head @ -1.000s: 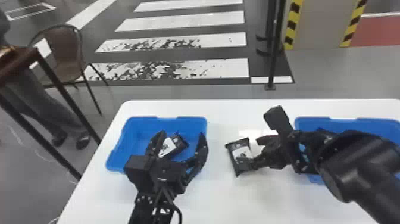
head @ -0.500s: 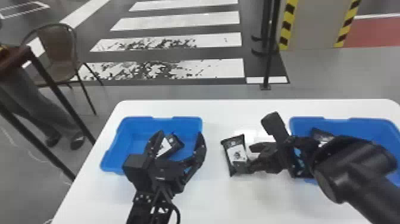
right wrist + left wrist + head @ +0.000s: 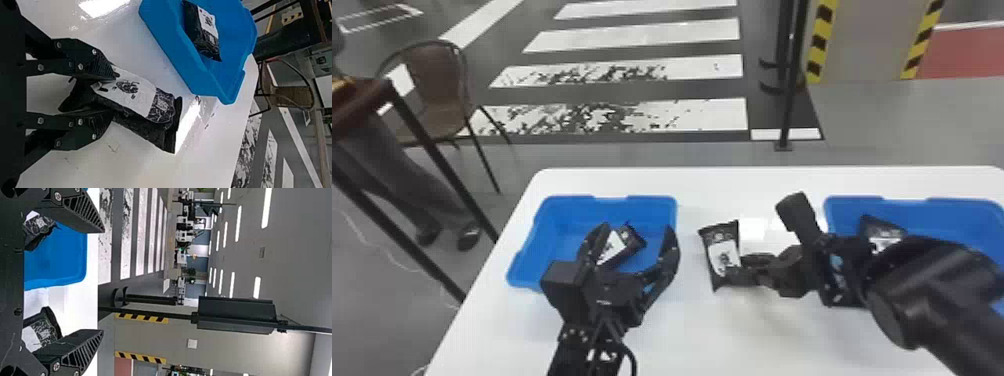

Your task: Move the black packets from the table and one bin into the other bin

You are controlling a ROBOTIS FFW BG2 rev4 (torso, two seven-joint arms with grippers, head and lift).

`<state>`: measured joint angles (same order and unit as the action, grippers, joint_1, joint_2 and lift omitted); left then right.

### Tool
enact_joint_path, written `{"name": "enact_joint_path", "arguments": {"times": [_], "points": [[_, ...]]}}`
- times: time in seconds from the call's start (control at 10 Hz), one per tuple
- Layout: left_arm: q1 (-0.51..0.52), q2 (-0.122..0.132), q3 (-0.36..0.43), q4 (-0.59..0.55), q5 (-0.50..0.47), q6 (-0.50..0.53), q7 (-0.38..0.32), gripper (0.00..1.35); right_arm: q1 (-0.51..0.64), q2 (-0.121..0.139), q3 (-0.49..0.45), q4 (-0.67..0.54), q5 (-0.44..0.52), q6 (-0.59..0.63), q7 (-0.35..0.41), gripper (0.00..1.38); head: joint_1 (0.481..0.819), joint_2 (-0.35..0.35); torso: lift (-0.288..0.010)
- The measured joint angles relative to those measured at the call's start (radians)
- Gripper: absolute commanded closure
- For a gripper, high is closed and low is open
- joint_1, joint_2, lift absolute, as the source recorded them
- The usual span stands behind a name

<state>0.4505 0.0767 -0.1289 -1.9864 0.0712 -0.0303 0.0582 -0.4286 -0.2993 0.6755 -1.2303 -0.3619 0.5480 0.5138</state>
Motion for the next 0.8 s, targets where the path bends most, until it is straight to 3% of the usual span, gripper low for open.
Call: {"name": "enact_joint_path", "arguments": {"times": [0.5, 0.7, 0.8], "points": [[0.006, 0.0, 0.007, 0.0, 0.001, 0.0, -0.006, 0.13, 0.064, -0.007, -0.1, -0.071, -0.001, -0.083, -0.009, 1.08, 0.695, 0.173, -0.11], [0.008, 0.0, 0.009, 0.0, -0.001, -0.002, -0.007, 0.13, 0.137, -0.007, -0.214, -0.165, 0.034, -0.109, -0.012, 1.08, 0.695, 0.152, -0.11], [0.01, 0.0, 0.009, 0.0, -0.002, -0.004, -0.008, 0.13, 0.227, -0.007, -0.338, -0.281, 0.072, -0.103, -0.021, 1.08, 0.695, 0.115, -0.11]]}}
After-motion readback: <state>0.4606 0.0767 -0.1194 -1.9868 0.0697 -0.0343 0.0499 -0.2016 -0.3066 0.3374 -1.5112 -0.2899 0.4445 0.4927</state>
